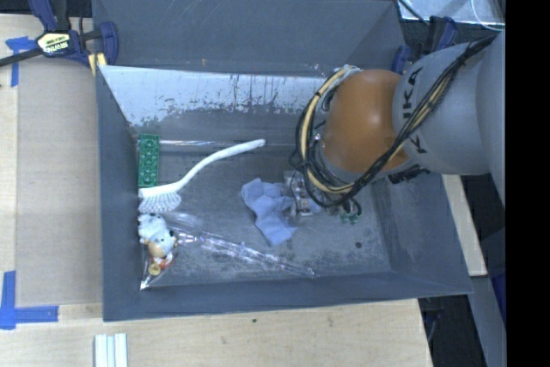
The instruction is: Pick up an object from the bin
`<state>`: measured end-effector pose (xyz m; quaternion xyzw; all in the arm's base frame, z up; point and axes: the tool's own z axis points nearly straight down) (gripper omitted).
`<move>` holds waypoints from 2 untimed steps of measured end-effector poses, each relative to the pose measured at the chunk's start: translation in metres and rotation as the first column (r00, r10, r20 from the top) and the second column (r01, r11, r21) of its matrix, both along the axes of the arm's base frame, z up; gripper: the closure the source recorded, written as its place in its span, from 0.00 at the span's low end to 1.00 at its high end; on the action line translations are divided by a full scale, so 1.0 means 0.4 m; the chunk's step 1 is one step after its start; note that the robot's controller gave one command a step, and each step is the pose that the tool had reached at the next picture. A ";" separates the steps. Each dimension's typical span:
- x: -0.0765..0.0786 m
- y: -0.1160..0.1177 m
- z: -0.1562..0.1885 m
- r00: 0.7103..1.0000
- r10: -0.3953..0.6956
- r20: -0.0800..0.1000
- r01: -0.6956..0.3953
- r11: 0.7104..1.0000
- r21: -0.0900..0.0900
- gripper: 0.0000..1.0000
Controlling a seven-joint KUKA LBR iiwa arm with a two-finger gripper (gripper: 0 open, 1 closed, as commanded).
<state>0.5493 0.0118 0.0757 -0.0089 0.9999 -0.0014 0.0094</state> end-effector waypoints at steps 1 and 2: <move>-0.027 0.017 0.212 1.000 0.009 -0.004 -0.009 1.000 0.000 1.00; -0.014 0.022 0.278 1.000 0.003 0.003 -0.003 1.000 0.000 1.00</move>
Offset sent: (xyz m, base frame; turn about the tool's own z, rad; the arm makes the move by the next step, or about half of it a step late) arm -0.0005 0.0136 0.0641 0.0128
